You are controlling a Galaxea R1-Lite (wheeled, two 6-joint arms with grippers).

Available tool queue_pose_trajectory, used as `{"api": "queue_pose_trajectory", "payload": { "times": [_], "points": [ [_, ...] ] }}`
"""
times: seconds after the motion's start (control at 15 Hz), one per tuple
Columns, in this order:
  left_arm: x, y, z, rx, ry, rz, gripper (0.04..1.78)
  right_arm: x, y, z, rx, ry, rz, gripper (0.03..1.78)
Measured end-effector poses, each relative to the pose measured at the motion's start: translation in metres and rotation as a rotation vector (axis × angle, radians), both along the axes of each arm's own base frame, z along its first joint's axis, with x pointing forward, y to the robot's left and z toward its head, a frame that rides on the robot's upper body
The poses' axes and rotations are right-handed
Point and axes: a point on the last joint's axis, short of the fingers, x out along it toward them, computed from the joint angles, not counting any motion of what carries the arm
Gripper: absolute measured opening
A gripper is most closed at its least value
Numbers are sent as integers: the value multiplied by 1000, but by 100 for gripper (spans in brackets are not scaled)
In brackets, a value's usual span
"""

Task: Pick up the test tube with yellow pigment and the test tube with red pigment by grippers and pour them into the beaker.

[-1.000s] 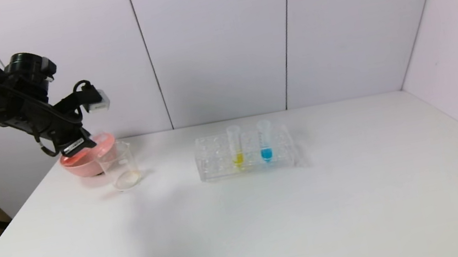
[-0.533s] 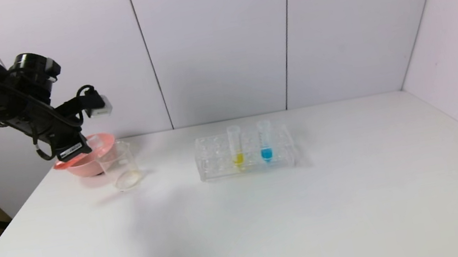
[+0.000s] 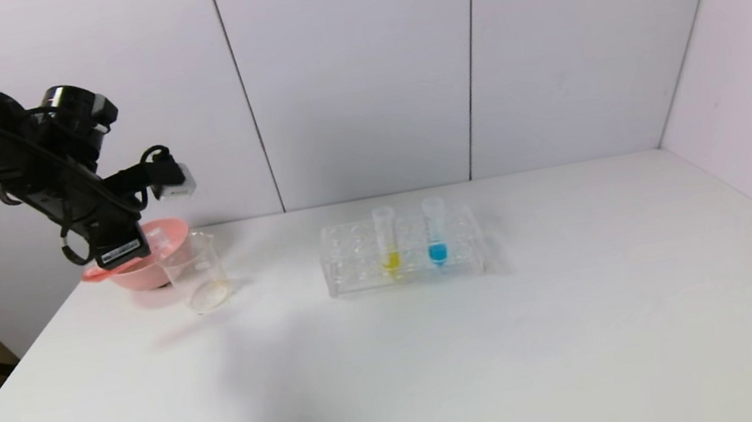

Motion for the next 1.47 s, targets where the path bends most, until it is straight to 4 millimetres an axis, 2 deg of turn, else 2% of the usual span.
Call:
{"api": "queue_pose_trajectory", "payload": {
  "times": [0.73,1.47],
  "points": [
    [-1,-24,-3,157,18,24,41,0,0,0,0,0,0,171],
    [0,-37,-6,312,25,53,41,0,0,0,0,0,0,171]
  ]
}}
